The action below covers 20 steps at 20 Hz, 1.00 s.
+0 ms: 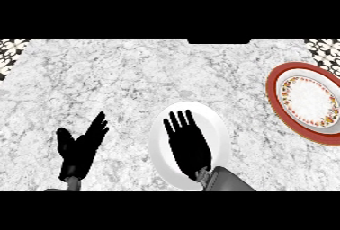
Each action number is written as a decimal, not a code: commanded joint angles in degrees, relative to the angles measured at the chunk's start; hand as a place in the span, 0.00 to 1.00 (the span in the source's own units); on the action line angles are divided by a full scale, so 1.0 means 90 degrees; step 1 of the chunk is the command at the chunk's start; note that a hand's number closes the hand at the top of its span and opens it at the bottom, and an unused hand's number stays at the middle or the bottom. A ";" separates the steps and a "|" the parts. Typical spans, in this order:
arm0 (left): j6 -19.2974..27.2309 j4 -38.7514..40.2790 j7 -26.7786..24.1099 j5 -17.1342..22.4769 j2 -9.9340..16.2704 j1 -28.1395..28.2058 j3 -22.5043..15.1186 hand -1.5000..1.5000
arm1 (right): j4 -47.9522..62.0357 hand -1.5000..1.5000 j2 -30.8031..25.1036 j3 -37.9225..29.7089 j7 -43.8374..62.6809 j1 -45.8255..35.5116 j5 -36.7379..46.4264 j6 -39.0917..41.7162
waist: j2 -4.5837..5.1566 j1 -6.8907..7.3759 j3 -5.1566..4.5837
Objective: Pick the sweet potato from the plate and place it in the plate
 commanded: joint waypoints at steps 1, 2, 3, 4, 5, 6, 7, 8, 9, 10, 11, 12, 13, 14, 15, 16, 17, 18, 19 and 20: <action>0.0323 -0.0182 0.0293 -0.0296 -0.0287 -0.0131 -0.0153 0.50 | 0.0941 0.00 0.0506 0.0038 -0.0024 -0.0042 0.0551 -0.0514 | 0.0008 0.0013 -0.0002; 0.0043 -0.0179 0.0094 -0.0230 -0.0103 0.0163 0.0007 0.50 | 0.0475 0.00 -0.0023 -0.0235 -0.0504 0.0177 0.0423 -0.0249 | 0.0003 0.0000 -0.0003; 0.0073 0.0000 -0.0201 -0.0253 -0.0313 0.0182 0.0016 0.50 | 0.0463 0.00 0.0132 -0.0320 -0.0510 0.0142 0.0540 -0.0159 | 0.0003 -0.0003 -0.0004; 0.0092 0.0004 0.0383 -0.0232 -0.0162 -0.0365 0.0182 0.50 | 0.0905 0.00 0.0458 -0.0340 -0.0507 -0.0020 0.0600 -0.0299 | 0.0007 -0.0003 -0.0003; -0.0183 0.0382 0.0023 -0.0135 -0.0079 -0.0302 0.0343 0.50 | 0.0542 0.00 0.0156 -0.0524 -0.0653 0.0058 0.0496 0.0087 | 0.0005 -0.0014 -0.0005; 0.0174 -0.0543 0.0540 -0.0314 -0.0250 0.0103 -0.0024 0.50 | 0.0789 0.00 0.0224 -0.0358 -0.0672 0.0268 0.0650 -0.0239 | 0.0001 0.0005 -0.0002; -0.0214 0.0105 0.0105 -0.0130 -0.0115 -0.0045 0.0321 0.50 | 0.0967 0.00 0.0281 -0.0544 -0.0809 0.0110 0.0706 -0.0180 | 0.0005 -0.0001 -0.0004; -0.0184 0.0610 -0.0203 -0.0273 -0.0312 -0.0149 0.0252 0.50 | 0.0730 0.00 0.0337 -0.0473 -0.0722 0.0184 0.0800 0.0029 | 0.0006 -0.0014 -0.0005; -0.0011 -0.0486 0.0537 -0.0252 -0.0148 0.0077 0.0145 0.50 | 0.1719 0.00 0.0452 -0.0678 -0.0938 -0.0133 0.0835 -0.0575 | 0.0007 0.0029 -0.0002; -0.0110 0.0123 -0.0045 -0.0403 -0.0245 0.0128 0.0167 0.50 | 0.1061 0.00 0.0202 -0.0649 -0.0934 0.0177 0.0869 -0.0111 | 0.0004 -0.0004 -0.0004; 0.0058 0.0129 0.0034 -0.0442 -0.0399 -0.0042 0.0072 0.50 | 0.1527 1.00 0.0391 -0.0392 -0.0825 -0.0081 0.1030 0.0005 | 0.0008 0.0008 -0.0004; -0.0079 0.0301 0.0050 -0.0357 -0.0315 -0.0209 0.0204 0.50 | 0.1265 1.00 0.0498 -0.0313 -0.0872 -0.0074 0.0945 0.0486 | 0.0006 -0.0007 -0.0005; -0.0019 -0.0071 0.0147 -0.0440 -0.0282 0.0007 0.0102 0.50 | 0.1967 1.00 0.0203 -0.0424 -0.1404 -0.0233 0.1026 -0.0307 | 0.0012 0.0032 -0.0003; 0.0022 0.0133 -0.0027 -0.0503 -0.0456 0.0044 0.0067 0.50 | 0.1381 1.00 0.0126 -0.0471 -0.1421 -0.0238 0.1129 0.0038 | 0.0004 0.0001 -0.0004; -0.0041 -0.0572 0.0399 -0.0462 -0.0288 0.0304 -0.0026 0.50 | 0.1954 1.00 0.0457 -0.0469 -0.1376 -0.0458 0.1254 -0.0188 | 0.0004 0.0039 -0.0002; -0.0037 -0.0128 0.0013 -0.0525 -0.0393 0.0322 0.0095 0.50 | 0.1438 1.00 0.0236 -0.0538 -0.1473 -0.0135 0.1361 -0.0226 | 0.0002 0.0003 -0.0004; -0.0214 0.0711 -0.0174 -0.0355 -0.0416 -0.0494 0.0437 0.50 | 0.1487 1.00 0.0180 -0.0545 -0.1541 -0.0111 0.1393 -0.0306 | 0.0009 -0.0023 -0.0005; -0.0175 0.0038 0.0313 -0.0355 -0.0316 -0.0123 0.0321 0.50 | 0.1801 1.00 0.0207 -0.0725 -0.1706 -0.0403 0.1450 -0.0256 | 0.0006 0.0005 -0.0003; -0.0225 -0.0097 0.0248 -0.0320 -0.0400 0.0057 0.0263 0.50 | 0.1756 1.00 0.0496 -0.0447 -0.1472 -0.0088 0.1661 -0.0408 | 0.0004 0.0006 -0.0003; 0.0068 -0.0155 0.0221 -0.0593 -0.0613 0.0110 0.0037 0.50 | 0.1863 1.00 0.0205 -0.0659 -0.1825 -0.0277 0.1636 -0.0579 | 0.0005 0.0008 -0.0003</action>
